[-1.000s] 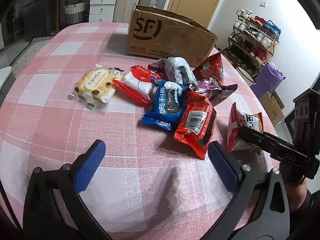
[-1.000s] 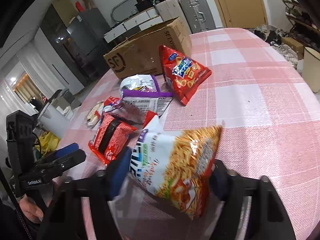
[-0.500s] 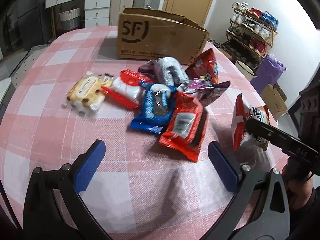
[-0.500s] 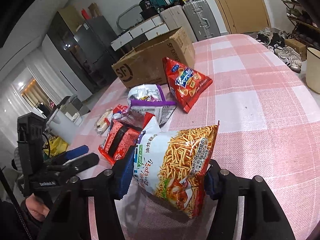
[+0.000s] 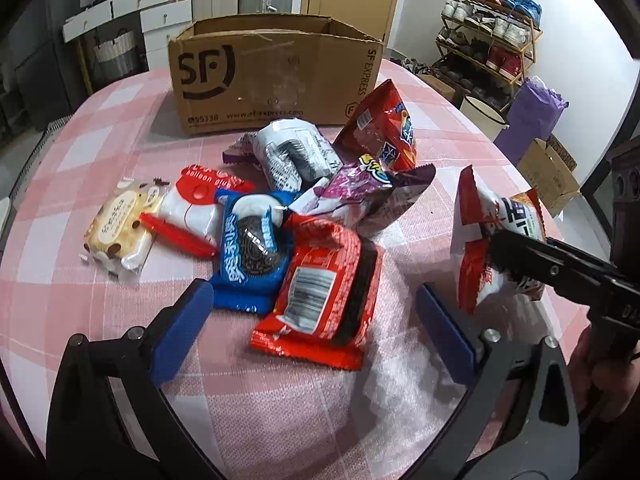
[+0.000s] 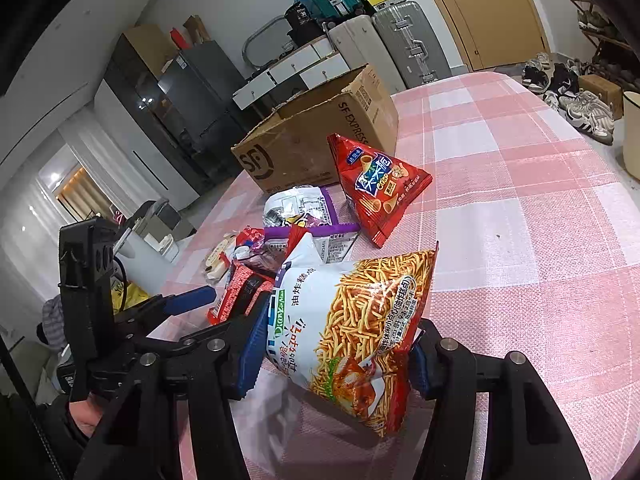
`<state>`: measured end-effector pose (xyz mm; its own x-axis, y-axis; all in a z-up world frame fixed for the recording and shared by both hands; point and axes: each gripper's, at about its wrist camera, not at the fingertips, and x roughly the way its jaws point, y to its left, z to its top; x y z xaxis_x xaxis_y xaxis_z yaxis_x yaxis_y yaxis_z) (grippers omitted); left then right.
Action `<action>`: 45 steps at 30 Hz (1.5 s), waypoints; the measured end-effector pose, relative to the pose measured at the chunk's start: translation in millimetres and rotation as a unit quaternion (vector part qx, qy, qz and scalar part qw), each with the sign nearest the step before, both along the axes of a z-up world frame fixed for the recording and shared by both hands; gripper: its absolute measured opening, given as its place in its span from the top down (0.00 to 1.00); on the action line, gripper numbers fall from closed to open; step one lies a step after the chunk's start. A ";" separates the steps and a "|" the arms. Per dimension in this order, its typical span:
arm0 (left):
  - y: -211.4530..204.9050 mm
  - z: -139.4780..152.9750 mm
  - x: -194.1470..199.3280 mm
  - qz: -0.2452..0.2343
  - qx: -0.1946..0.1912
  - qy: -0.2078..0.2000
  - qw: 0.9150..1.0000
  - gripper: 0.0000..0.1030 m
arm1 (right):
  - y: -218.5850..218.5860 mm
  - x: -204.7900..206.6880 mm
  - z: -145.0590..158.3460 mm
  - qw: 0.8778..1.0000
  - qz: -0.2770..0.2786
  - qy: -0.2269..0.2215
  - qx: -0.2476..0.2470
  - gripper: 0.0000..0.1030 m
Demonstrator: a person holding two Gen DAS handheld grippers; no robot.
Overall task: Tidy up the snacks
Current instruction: 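Grasp another white noodle bag with the right tool while the left grasps a red bag, then carry both held bags toward the SF box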
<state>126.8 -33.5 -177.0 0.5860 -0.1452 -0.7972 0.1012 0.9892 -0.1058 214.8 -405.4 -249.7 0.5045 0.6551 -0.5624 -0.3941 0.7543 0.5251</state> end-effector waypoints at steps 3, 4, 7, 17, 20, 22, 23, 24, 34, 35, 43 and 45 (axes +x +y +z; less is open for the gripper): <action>-2.5 -1.1 3.9 0.002 0.013 0.003 1.000 0.08 | -1.6 -0.5 0.6 1.000 0.000 -0.003 0.006 0.43; -2.8 -2.5 5.7 0.009 0.023 0.005 1.000 0.14 | -1.9 -0.5 0.4 1.000 0.000 -0.003 0.007 0.43; 0.0 -7.4 11.0 0.028 0.043 0.013 0.999 0.25 | -4.6 -1.0 0.4 1.000 -0.001 -0.003 0.016 0.43; 3.9 -1.1 2.5 0.006 0.018 0.008 1.000 0.63 | -5.6 -4.5 1.5 1.000 -0.003 -0.004 0.024 0.43; 4.5 0.9 -1.2 0.004 0.012 0.009 1.000 0.63 | -5.0 -8.6 4.2 1.000 -0.003 -0.007 0.023 0.43; 3.2 3.9 -4.7 0.000 0.011 0.005 1.000 0.64 | -4.7 -11.1 5.9 1.000 -0.004 -0.009 0.021 0.43; 2.9 6.3 -7.0 -0.001 0.010 0.002 1.000 0.64 | -4.5 -12.8 7.3 1.000 -0.005 -0.010 0.020 0.43; 2.8 7.8 -9.2 -0.002 0.008 -0.001 1.000 0.64 | -4.3 -14.5 8.8 1.000 -0.006 -0.011 0.018 0.43; 21.7 28.9 -31.0 0.007 -0.014 -0.028 0.999 0.64 | 4.7 -33.0 26.9 1.000 -0.001 -0.031 0.002 0.43; 25.4 31.6 -33.3 0.010 -0.016 -0.031 0.999 0.64 | 6.4 -34.8 29.4 0.999 0.000 -0.033 0.000 0.43; 59.4 47.9 -55.9 0.035 -0.036 -0.049 0.998 0.64 | 17.8 -50.2 48.6 0.999 0.005 -0.052 -0.013 0.43; 67.7 50.5 -60.4 0.039 -0.040 -0.053 0.997 0.64 | 22.1 -54.3 53.5 0.998 0.008 -0.057 -0.018 0.43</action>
<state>66.3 34.2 -126.5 0.6789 -0.1559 -0.7175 0.0386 0.9834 -0.1772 160.5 -383.4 -196.1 0.5562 0.6436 -0.5258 -0.4610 0.7653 0.4492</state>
